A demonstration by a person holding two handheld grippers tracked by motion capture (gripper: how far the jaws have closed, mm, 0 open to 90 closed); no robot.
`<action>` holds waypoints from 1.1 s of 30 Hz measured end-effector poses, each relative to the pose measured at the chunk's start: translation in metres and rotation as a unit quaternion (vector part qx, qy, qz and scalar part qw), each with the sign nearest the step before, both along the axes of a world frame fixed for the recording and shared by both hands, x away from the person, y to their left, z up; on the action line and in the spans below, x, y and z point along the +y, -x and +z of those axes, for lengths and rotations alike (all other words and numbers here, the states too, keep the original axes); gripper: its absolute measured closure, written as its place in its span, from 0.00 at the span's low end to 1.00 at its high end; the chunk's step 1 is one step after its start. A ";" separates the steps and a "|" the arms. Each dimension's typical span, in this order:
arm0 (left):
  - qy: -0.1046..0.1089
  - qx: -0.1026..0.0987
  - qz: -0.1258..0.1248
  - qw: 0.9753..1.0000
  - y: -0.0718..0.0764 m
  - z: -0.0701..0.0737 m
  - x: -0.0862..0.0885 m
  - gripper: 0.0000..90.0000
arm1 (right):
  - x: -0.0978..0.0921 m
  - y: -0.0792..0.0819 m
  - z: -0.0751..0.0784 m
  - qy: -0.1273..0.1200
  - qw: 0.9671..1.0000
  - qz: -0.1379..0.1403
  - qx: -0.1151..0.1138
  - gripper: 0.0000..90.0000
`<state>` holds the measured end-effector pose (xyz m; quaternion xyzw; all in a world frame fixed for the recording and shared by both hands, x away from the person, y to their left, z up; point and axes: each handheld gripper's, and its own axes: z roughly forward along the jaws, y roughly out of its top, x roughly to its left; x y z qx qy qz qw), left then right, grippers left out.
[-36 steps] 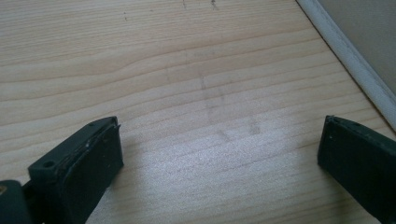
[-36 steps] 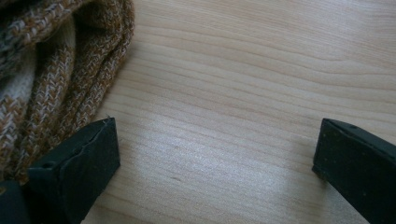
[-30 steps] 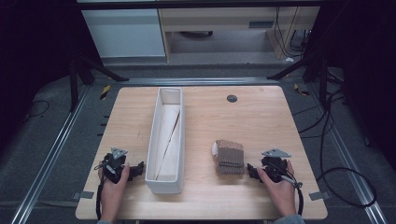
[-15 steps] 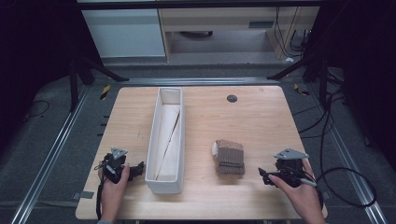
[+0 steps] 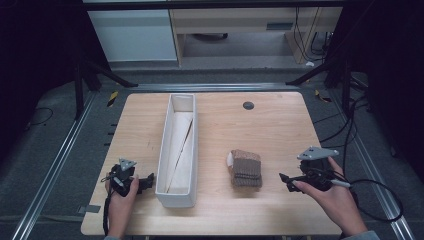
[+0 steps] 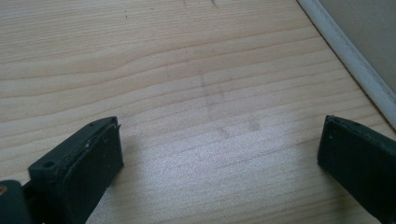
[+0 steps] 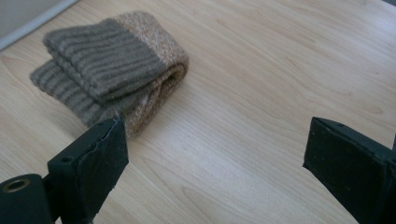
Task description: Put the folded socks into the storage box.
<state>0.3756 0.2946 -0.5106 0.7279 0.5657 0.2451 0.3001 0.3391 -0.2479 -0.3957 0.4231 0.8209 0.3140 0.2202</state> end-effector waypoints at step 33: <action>0.000 0.000 -0.001 1.000 0.000 0.000 0.000 0.00 | 0.040 -0.030 0.061 0.029 0.994 0.107 -0.007 0.09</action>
